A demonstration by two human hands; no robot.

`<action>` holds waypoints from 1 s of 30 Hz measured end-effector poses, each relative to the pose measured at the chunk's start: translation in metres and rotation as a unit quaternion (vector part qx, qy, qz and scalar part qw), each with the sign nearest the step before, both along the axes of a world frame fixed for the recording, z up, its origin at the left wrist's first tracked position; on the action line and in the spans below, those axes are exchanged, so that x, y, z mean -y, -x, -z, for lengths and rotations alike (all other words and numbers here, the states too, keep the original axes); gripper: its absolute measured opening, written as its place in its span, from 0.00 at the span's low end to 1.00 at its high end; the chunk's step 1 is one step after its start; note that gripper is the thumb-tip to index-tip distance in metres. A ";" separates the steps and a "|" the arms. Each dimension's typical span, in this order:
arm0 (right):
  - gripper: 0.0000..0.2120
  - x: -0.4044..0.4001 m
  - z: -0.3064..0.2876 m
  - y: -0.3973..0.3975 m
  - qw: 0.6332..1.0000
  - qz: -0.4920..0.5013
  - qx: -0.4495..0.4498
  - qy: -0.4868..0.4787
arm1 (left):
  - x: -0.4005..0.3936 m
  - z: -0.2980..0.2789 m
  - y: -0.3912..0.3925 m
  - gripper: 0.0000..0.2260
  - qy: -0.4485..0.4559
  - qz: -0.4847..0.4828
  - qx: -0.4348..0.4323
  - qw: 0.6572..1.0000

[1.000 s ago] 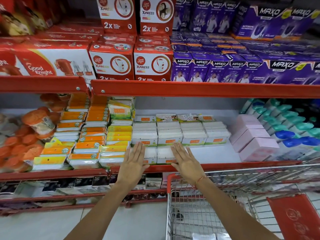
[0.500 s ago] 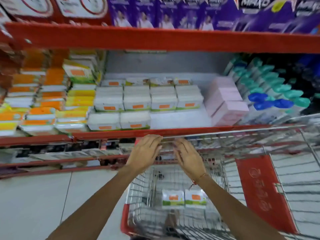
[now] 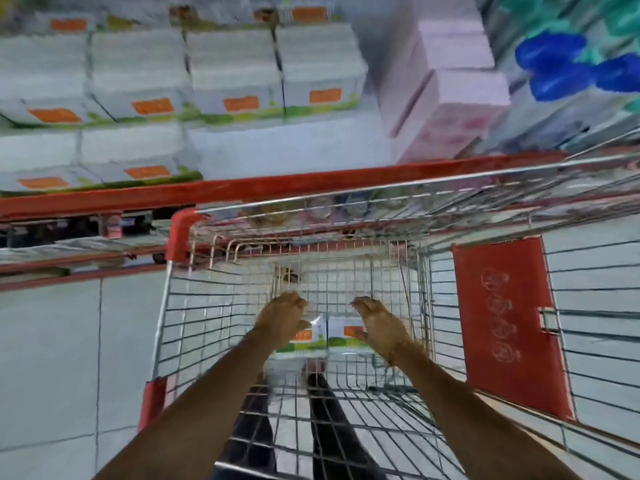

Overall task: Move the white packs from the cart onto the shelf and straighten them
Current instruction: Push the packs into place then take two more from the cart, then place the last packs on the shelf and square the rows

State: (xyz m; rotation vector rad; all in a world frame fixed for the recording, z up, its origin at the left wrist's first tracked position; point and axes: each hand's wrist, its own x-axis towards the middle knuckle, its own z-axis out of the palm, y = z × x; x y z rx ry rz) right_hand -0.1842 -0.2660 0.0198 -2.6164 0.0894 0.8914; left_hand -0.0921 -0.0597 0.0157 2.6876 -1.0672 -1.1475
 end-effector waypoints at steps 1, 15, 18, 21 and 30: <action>0.34 0.001 0.008 0.003 1.000 0.000 -0.019 0.001 | 0.001 0.012 0.004 0.27 -0.027 -0.003 -0.016 0.999; 0.23 -0.014 0.025 0.021 0.998 0.055 -0.036 -0.022 | -0.005 0.032 0.040 0.23 0.003 -0.149 -0.047 0.988; 0.24 -0.017 0.009 0.019 0.999 0.038 -0.013 -0.015 | -0.010 0.018 0.043 0.27 0.015 -0.160 -0.035 0.986; 0.27 -0.022 -0.014 0.012 1.000 0.021 0.017 -0.005 | -0.019 0.001 0.040 0.29 0.022 -0.160 -0.006 0.987; 0.29 -0.016 -0.125 -0.024 0.967 0.027 0.255 0.006 | -0.036 -0.111 -0.001 0.31 0.140 -0.200 0.070 0.967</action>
